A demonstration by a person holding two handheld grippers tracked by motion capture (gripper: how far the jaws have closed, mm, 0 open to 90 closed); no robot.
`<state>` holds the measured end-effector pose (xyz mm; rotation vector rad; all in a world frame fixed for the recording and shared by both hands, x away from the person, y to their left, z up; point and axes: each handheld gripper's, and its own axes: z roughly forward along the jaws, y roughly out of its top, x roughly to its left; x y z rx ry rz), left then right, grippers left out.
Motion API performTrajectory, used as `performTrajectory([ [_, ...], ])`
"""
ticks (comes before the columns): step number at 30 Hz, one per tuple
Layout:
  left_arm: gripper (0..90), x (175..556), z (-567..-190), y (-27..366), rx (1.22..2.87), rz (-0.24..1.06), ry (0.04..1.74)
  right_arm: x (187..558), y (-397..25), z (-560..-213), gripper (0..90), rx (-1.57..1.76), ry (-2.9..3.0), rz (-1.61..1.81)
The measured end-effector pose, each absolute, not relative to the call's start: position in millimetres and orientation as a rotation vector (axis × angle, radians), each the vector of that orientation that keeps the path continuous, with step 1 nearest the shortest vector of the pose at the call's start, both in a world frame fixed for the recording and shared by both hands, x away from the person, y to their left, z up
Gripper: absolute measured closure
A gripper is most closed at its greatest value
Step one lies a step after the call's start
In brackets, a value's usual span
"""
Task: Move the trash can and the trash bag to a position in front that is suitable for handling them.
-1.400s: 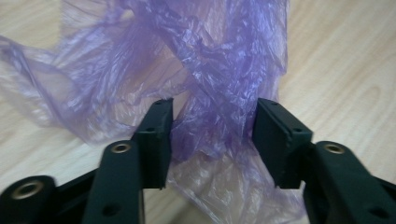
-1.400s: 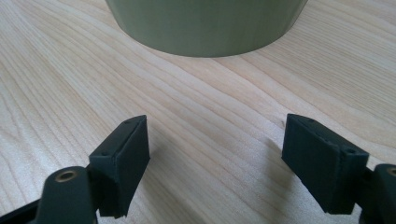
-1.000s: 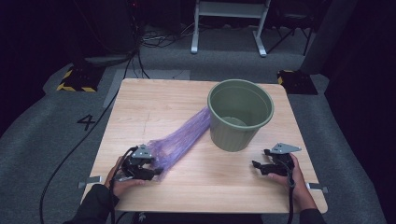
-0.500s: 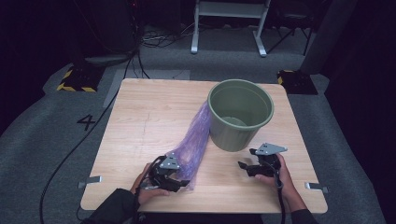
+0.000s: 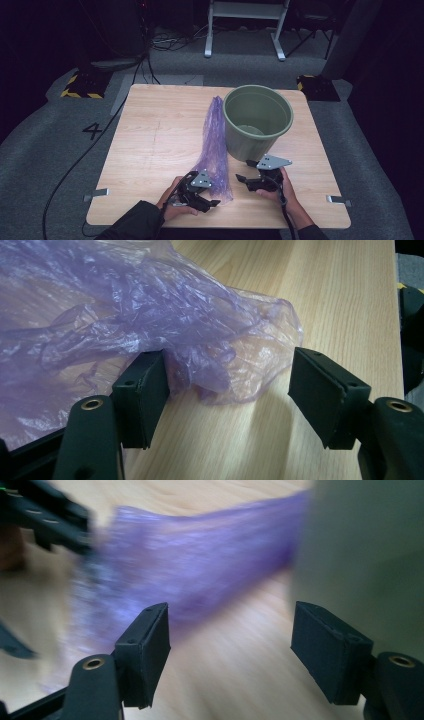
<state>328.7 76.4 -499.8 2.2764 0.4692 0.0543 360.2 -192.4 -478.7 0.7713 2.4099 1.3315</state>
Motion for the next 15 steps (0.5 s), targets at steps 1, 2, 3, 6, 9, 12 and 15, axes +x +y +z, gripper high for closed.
performTrajectory([
  [1, 30.8, 329.1, -499.8, 75.2, 2.276, 0.055, 0.465, 358.4, -186.0, -479.0, 30.4, 0.747, 2.439, 1.329],
  [2, 30.5, 329.2, -499.8, 74.3, 2.279, 0.055, 0.463, 357.2, -181.5, -479.7, 29.5, 0.73, 2.458, 1.321],
  [3, 30.1, 329.0, -500.0, 73.5, 2.278, 0.059, 0.461, 355.9, -178.1, -480.7, 29.4, 0.718, 2.476, 1.331],
  [6, 29.1, 328.3, -500.6, 71.3, 2.277, 0.061, 0.451, 352.8, -172.9, -482.6, 28.9, 0.687, 2.519, 1.345],
  [9, 28.8, 328.5, -501.0, 69.9, 2.276, 0.067, 0.441, 349.0, -168.8, -484.7, 28.8, 0.652, 2.545, 1.347],
  [12, 28.5, 328.7, -501.1, 69.7, 2.273, 0.062, 0.446, 345.7, -163.2, -490.3, 32.2, 0.627, 2.59, 1.303],
  [15, 25.1, 328.5, -500.8, 69.7, 2.276, 0.064, 0.438, 344.6, -159.6, -495.8, 51.8, 0.607, 2.62, 1.244],
])
